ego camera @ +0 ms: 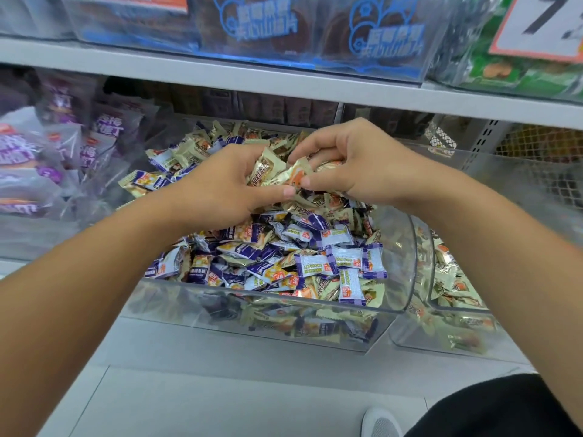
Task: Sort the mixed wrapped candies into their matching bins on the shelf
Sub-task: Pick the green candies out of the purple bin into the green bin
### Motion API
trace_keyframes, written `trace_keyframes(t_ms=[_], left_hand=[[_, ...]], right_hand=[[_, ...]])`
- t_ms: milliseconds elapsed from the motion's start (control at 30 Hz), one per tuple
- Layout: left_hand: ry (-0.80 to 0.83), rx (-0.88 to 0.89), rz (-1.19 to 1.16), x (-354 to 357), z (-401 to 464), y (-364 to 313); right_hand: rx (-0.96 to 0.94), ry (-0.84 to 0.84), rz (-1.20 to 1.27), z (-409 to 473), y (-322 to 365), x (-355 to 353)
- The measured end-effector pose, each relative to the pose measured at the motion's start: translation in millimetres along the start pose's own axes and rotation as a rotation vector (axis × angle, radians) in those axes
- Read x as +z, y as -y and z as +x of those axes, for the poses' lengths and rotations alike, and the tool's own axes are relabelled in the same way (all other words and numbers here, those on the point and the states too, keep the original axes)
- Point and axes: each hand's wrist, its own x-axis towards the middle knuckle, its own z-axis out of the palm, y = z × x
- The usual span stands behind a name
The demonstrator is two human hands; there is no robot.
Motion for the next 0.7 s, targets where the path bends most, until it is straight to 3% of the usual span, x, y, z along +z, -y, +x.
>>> trace_keyframes(t_ms=[100, 267, 700], left_hand=[[-0.104, -0.036, 0.036, -4, 1, 6], [-0.193, -0.05, 0.051, -8, 1, 10], [-0.096, -0.035, 0.216, -5, 6, 11]], right_hand=[[0.0, -0.078, -0.319, 16, -8, -3], [0.098, 0.031, -0.785, 31, -23, 10], [0.136, 0.034, -0.904, 33, -25, 10]])
